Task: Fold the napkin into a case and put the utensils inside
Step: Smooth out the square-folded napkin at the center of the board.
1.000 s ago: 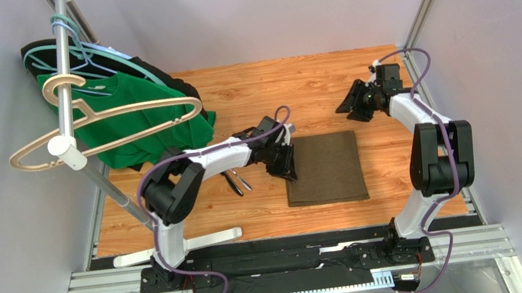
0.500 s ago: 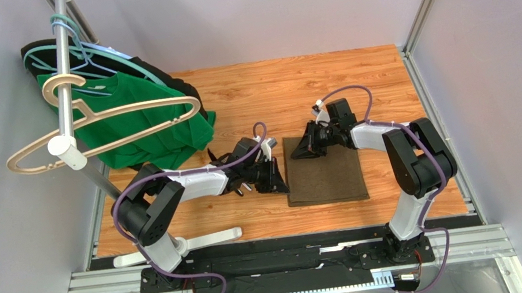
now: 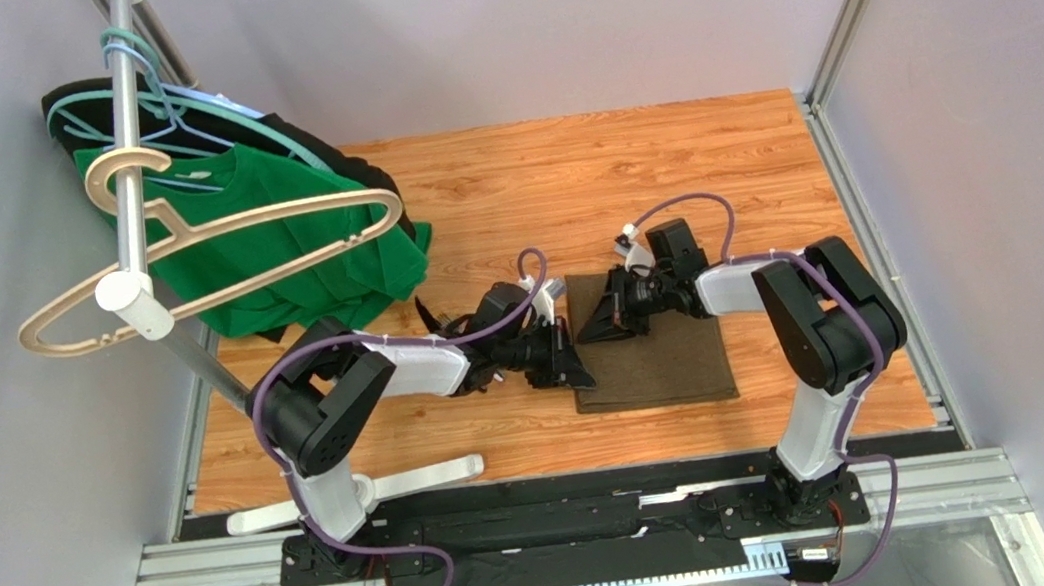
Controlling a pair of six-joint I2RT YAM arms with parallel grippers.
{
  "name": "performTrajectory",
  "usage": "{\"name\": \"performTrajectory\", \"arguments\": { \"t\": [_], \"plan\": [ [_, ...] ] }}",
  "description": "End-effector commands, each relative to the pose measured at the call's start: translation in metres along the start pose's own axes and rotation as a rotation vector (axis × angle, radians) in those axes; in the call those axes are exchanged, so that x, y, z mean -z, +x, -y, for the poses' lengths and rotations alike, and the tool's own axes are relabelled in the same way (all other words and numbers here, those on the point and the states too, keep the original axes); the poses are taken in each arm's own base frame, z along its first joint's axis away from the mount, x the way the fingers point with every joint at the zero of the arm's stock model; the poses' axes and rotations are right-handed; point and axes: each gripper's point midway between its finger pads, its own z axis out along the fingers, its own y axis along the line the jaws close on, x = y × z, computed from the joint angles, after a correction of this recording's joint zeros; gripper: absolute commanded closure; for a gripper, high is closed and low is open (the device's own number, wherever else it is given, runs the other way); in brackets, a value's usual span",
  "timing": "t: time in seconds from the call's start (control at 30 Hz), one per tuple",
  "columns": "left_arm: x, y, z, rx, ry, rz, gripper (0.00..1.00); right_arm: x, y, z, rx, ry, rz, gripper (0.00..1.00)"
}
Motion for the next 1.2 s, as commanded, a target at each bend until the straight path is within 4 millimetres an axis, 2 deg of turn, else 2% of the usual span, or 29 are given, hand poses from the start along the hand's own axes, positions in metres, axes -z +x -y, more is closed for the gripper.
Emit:
{"name": "performTrajectory", "arguments": {
  "t": [0.0, 0.2, 0.4, 0.5, 0.57, 0.67, 0.7, 0.77, 0.8, 0.83, 0.87, 0.9, 0.93, 0.97, 1.03, 1.07, 1.13, 1.17],
  "plan": [
    [-0.001, 0.01, -0.007, 0.016, 0.002, -0.005, 0.93, -0.002, 0.008, -0.009, 0.035, -0.053, -0.02, 1.0],
    [-0.002, 0.02, -0.025, 0.022, -0.072, -0.043, 0.94, -0.012, 0.028, 0.003, 0.031, -0.058, -0.072, 1.0],
    [-0.004, 0.03, -0.038, 0.054, -0.108, -0.07, 0.96, -0.018, 0.032, -0.003, 0.072, -0.101, -0.091, 1.0],
    [-0.002, 0.029, -0.041, 0.036, -0.131, -0.07, 0.96, -0.021, 0.036, -0.002, 0.084, -0.101, -0.11, 0.99],
    [-0.003, 0.03, -0.042, 0.037, -0.131, -0.072, 0.97, -0.027, 0.036, 0.007, 0.072, -0.091, -0.119, 0.98],
    [-0.005, 0.034, -0.046, 0.054, -0.129, -0.082, 0.98, -0.037, 0.025, 0.016, 0.059, -0.078, -0.114, 0.98],
    [-0.004, 0.037, -0.048, 0.057, -0.131, -0.087, 0.99, -0.041, 0.013, 0.011, 0.072, -0.091, -0.103, 0.98],
    [-0.004, 0.039, -0.049, 0.06, -0.129, -0.086, 1.0, -0.046, 0.004, 0.015, 0.03, -0.096, -0.115, 0.98],
    [-0.002, 0.045, -0.054, 0.071, -0.142, -0.093, 1.0, -0.048, -0.001, 0.011, 0.034, -0.108, -0.112, 0.98],
    [-0.002, 0.048, -0.055, 0.074, -0.142, -0.096, 1.0, -0.05, -0.016, 0.003, 0.055, -0.12, -0.097, 0.98],
    [-0.002, 0.049, -0.057, 0.076, -0.144, -0.094, 1.0, -0.056, -0.023, 0.012, 0.066, -0.092, -0.091, 0.97],
    [-0.001, 0.053, -0.06, 0.083, -0.15, -0.101, 1.0, -0.058, -0.022, 0.02, 0.021, -0.059, -0.12, 0.98],
    [-0.001, 0.054, -0.061, 0.084, -0.153, -0.104, 1.0, -0.061, -0.039, 0.01, 0.045, -0.081, -0.103, 0.98],
    [0.0, 0.056, -0.063, 0.09, -0.16, -0.106, 1.0, -0.061, -0.044, 0.011, 0.025, -0.087, -0.1, 0.98],
    [0.0, 0.056, -0.063, 0.087, -0.157, -0.108, 1.0, -0.065, -0.057, 0.017, -0.005, -0.083, -0.084, 0.98],
    [0.0, 0.055, -0.062, 0.085, -0.156, -0.105, 1.0, -0.064, -0.072, 0.014, -0.015, -0.093, -0.057, 0.98],
    [0.0, 0.057, -0.063, 0.088, -0.156, -0.107, 1.0, -0.069, -0.082, 0.024, -0.043, -0.083, -0.055, 0.98],
    [0.0, 0.058, -0.064, 0.089, -0.153, -0.107, 1.0, -0.07, -0.104, 0.016, -0.015, -0.085, -0.023, 0.98]
  ]
}}
